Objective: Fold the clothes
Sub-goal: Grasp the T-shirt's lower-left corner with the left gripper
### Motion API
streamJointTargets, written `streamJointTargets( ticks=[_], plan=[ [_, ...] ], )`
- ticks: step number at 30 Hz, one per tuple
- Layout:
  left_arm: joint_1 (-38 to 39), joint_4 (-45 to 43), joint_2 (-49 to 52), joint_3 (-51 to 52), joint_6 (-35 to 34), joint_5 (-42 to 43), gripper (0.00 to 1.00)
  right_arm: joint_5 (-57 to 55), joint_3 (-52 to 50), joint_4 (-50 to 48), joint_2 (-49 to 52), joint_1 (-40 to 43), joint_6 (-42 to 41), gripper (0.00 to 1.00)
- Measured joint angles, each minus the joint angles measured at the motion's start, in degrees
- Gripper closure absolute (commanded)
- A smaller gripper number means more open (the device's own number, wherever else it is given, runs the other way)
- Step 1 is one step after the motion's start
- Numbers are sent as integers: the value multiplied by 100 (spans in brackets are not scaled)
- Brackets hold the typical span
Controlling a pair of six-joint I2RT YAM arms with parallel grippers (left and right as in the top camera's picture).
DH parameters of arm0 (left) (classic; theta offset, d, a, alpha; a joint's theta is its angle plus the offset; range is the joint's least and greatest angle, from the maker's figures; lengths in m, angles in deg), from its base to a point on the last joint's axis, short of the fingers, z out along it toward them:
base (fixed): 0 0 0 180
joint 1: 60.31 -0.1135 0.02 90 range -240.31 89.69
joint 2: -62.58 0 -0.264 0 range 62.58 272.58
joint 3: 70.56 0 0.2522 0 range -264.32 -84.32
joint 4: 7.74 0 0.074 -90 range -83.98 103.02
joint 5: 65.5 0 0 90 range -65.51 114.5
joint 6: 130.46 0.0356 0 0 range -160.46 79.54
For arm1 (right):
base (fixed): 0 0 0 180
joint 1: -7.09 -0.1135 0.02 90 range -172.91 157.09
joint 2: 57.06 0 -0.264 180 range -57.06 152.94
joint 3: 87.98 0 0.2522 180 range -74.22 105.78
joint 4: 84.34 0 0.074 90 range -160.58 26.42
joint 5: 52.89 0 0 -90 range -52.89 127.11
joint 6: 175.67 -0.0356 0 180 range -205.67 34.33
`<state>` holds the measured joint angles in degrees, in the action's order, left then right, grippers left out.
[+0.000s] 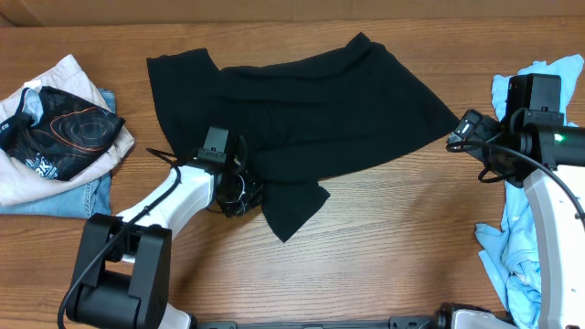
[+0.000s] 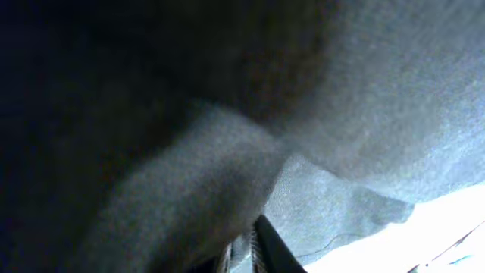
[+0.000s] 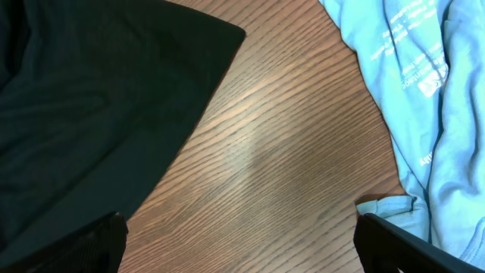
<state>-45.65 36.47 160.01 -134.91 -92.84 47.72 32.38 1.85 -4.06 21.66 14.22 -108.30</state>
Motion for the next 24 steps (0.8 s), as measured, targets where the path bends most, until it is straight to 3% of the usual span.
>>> streamJointTargets(
  ticks=[3, 16, 24],
  plan=[
    [0, 177, -162, 0, 48, -116, 96, 0, 0, 0, 0, 0, 2, 0],
    [0, 752, -1506, 0, 699, -660, 96, 0, 0, 48, 0, -2, 2, 0],
    [-295, 2264, -2833, 0, 1003, -1766, 96, 13, 0, 164, 11, 0, 111, 0]
  ],
)
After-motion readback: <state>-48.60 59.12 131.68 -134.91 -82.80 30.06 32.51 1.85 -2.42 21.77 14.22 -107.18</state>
